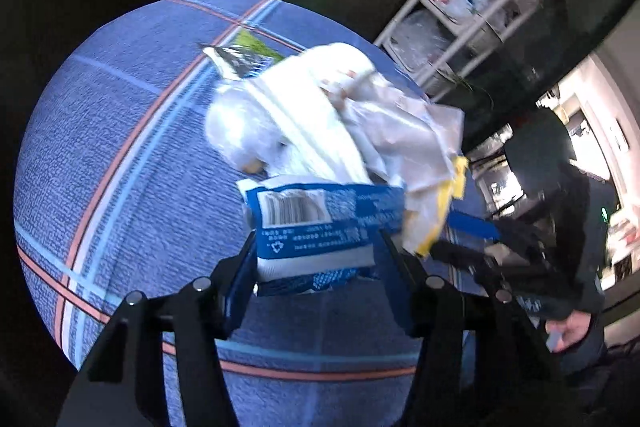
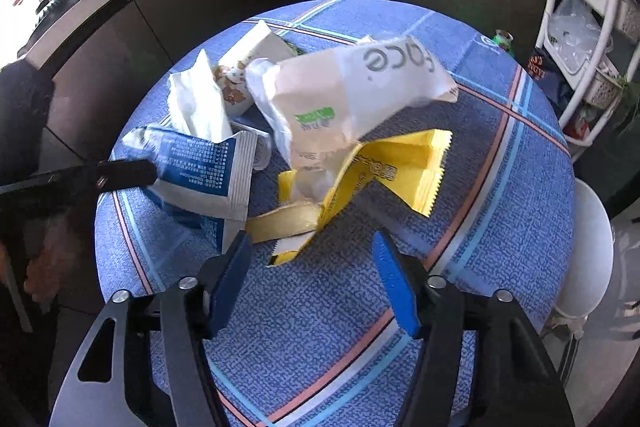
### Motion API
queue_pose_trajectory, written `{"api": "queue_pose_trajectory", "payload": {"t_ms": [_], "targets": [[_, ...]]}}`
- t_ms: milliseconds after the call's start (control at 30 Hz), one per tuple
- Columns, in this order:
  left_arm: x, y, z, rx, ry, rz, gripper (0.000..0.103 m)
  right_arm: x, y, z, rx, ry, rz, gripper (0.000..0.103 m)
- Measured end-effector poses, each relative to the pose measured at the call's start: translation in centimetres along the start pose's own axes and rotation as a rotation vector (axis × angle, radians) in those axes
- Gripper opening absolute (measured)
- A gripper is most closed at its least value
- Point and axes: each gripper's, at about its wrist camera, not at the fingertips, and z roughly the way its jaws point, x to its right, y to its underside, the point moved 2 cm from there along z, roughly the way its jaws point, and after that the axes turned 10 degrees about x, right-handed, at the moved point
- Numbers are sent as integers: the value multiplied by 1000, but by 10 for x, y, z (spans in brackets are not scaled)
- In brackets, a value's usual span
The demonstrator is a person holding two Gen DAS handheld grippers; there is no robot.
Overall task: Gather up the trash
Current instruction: 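Grasp the blue milk carton with the left gripper while the right gripper grasps the yellow wrapper, then carry the carton and wrapper in both grippers over the white bin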
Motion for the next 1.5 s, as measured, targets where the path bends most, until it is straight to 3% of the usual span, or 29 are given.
{"api": "queue_pose_trajectory", "payload": {"t_ms": [33, 100, 200, 233, 300, 333, 367, 400, 467, 733, 967, 1267, 1500], "targets": [[4, 1, 1, -6, 3, 10, 57, 2, 0, 0, 4, 6, 6, 53], [7, 0, 6, -3, -39, 29, 71, 5, -1, 1, 15, 11, 17, 52], [2, -3, 10, -6, -30, -10, 70, 10, -5, 4, 27, 28, 34, 42], [1, -3, 12, -16, -9, -38, 66, 11, -5, 5, 27, 32, 36, 40], [3, -2, 15, -37, 9, -41, 39, 13, -4, 6, 28, 40, 35, 25], [7, 0, 14, -38, 8, -31, 36, 13, -4, 5, 30, 40, 33, 19], [11, 1, 12, -38, 12, -19, 22, 15, -3, 3, 34, 39, 32, 5], [14, 2, 11, -40, 13, -12, 17, 16, -1, 1, 39, 38, 30, 2], [23, 6, 5, -31, 2, 1, 9, 18, 1, -6, 47, 30, 33, 1], [59, 19, -45, 55, -84, 67, 6, 25, 8, -47, 121, 51, 9, 1], [89, 8, -82, 150, -144, 119, 4, 43, 7, -80, 209, 74, 47, 1], [143, -9, -100, 218, -110, 196, 4, 68, 7, -121, 299, 83, 98, 1], [207, -33, -81, 230, 1, 270, 4, 125, 17, -144, 347, 150, 203, 1]]}}
